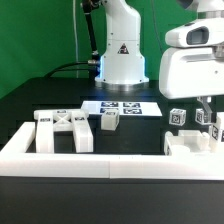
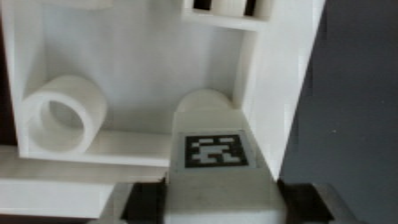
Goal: Assemble chair
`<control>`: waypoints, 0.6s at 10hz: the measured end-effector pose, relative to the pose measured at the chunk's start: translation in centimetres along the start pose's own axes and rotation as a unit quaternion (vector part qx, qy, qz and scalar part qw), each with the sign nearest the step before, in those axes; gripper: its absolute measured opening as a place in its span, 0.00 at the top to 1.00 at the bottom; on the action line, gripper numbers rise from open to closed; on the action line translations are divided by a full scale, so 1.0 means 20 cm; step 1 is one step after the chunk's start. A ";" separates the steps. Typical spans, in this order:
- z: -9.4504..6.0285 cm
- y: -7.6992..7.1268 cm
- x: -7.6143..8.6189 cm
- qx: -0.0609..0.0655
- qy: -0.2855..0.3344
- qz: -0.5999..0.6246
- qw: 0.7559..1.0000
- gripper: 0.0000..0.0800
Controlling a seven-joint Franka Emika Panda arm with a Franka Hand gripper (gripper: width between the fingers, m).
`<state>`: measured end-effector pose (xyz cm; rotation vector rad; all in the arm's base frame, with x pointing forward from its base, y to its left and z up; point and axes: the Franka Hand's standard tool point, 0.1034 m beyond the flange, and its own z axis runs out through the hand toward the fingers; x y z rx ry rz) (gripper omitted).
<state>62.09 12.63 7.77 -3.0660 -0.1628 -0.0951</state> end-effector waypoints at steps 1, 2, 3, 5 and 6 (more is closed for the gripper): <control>0.00 0.01 0.00 0.001 0.001 0.076 0.997 0.64; 0.00 0.02 0.01 0.001 0.006 0.136 0.991 0.64; 0.00 0.04 0.01 0.001 0.013 0.214 0.977 0.64; 0.00 0.10 0.01 -0.008 0.021 0.300 0.954 0.64; 0.00 0.13 0.01 -0.014 0.023 0.336 0.941 0.63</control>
Offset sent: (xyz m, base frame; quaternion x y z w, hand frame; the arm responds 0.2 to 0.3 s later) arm -0.0104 0.0013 -0.0115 0.0216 0.0163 0.3685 0.9292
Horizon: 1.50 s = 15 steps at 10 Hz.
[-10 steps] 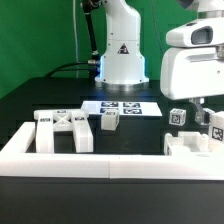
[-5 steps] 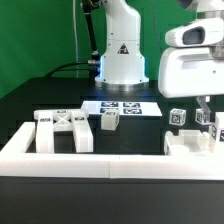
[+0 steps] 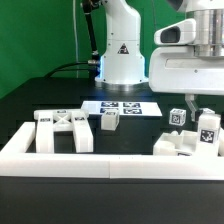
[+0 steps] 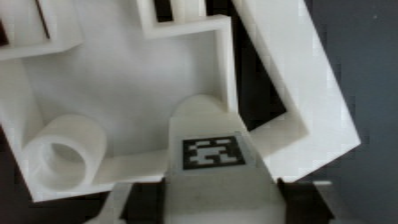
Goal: Assemble chair
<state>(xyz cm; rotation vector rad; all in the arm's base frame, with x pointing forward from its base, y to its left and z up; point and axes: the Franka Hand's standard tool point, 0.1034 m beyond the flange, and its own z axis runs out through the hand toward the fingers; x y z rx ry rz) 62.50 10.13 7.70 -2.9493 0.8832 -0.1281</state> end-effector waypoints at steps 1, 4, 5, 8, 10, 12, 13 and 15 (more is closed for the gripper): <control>0.00 0.02 0.01 -0.004 0.003 0.014 1.000 0.63; -0.05 0.01 0.01 -0.003 0.004 -0.018 1.000 0.41; -0.09 0.02 0.00 -0.002 0.002 -0.041 0.999 0.25; -0.18 0.12 0.06 0.000 0.001 -0.111 0.994 0.20; -0.17 0.11 0.05 0.000 0.001 -0.111 0.994 0.19; -0.17 0.11 0.05 0.000 0.001 -0.110 0.994 0.19; -0.17 0.11 0.05 0.000 0.001 -0.118 0.993 0.19; -0.17 0.18 0.04 -0.003 -0.001 -0.144 0.990 0.19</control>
Offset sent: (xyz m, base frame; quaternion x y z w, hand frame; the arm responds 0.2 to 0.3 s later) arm -0.0161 0.0002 0.0249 -0.0092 -0.0104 -0.0851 0.9963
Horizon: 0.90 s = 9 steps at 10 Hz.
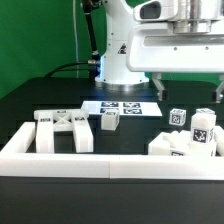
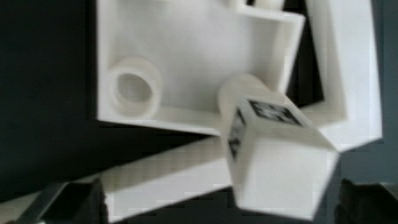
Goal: Assemble chair
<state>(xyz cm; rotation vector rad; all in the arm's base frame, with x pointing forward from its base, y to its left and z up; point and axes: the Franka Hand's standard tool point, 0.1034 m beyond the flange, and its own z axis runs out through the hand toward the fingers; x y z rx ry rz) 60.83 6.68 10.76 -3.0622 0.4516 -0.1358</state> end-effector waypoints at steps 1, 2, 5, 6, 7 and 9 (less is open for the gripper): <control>-0.01 0.14 -0.06 -0.003 -0.008 -0.035 0.999 0.19; -0.01 0.28 -0.09 -0.004 -0.015 -0.052 0.998 0.19; 0.02 0.49 -0.10 -0.003 -0.026 -0.047 0.999 0.19; 0.03 0.49 -0.10 -0.003 -0.027 -0.048 0.998 0.19; 0.03 0.49 -0.10 -0.003 -0.027 -0.047 0.999 0.19; 0.07 0.61 -0.16 -0.011 -0.034 -0.044 0.998 0.19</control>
Offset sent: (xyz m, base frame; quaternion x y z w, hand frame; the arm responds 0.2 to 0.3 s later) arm -0.0287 -0.0615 -0.0189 0.0542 -0.0177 0.0017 0.9984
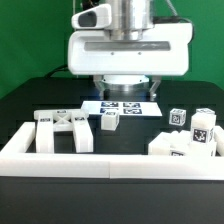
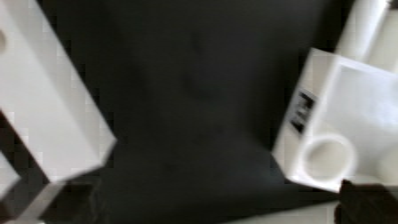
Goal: Assemble chair
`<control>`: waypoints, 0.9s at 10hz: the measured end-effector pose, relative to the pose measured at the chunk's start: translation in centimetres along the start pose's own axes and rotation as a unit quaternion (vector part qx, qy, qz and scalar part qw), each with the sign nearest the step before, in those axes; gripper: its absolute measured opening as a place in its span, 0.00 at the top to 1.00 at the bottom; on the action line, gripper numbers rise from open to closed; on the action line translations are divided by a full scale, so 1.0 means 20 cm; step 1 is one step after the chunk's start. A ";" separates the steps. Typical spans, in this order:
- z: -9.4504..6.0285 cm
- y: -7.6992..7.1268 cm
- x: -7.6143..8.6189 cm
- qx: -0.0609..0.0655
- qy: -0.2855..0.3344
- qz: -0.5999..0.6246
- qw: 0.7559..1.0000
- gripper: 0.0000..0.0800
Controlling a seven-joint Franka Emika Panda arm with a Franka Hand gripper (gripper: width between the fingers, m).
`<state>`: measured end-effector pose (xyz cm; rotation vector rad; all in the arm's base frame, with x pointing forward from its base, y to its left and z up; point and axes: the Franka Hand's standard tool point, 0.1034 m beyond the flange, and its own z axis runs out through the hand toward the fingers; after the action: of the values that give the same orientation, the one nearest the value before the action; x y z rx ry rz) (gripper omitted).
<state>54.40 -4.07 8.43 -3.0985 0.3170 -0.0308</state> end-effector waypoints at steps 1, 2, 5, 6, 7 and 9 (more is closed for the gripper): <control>0.03 0.08 -0.05 -0.006 -0.011 0.009 1.000 0.19; 0.06 0.15 -0.10 -0.010 -0.020 0.018 1.000 0.19; 0.07 0.20 -0.13 -0.012 -0.037 0.021 0.999 0.19; 0.08 0.20 -0.15 -0.010 -0.052 0.022 0.998 0.19; 0.08 0.19 -0.19 -0.006 -0.102 0.023 0.994 0.19; 0.11 0.18 -0.23 -0.004 -0.157 0.019 0.987 0.19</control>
Offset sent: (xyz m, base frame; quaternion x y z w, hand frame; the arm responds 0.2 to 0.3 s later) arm 0.0000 0.0000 0.0000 0.0000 -0.0650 0.0000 0.9979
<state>49.18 -6.50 6.00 -3.0344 0.3632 0.4558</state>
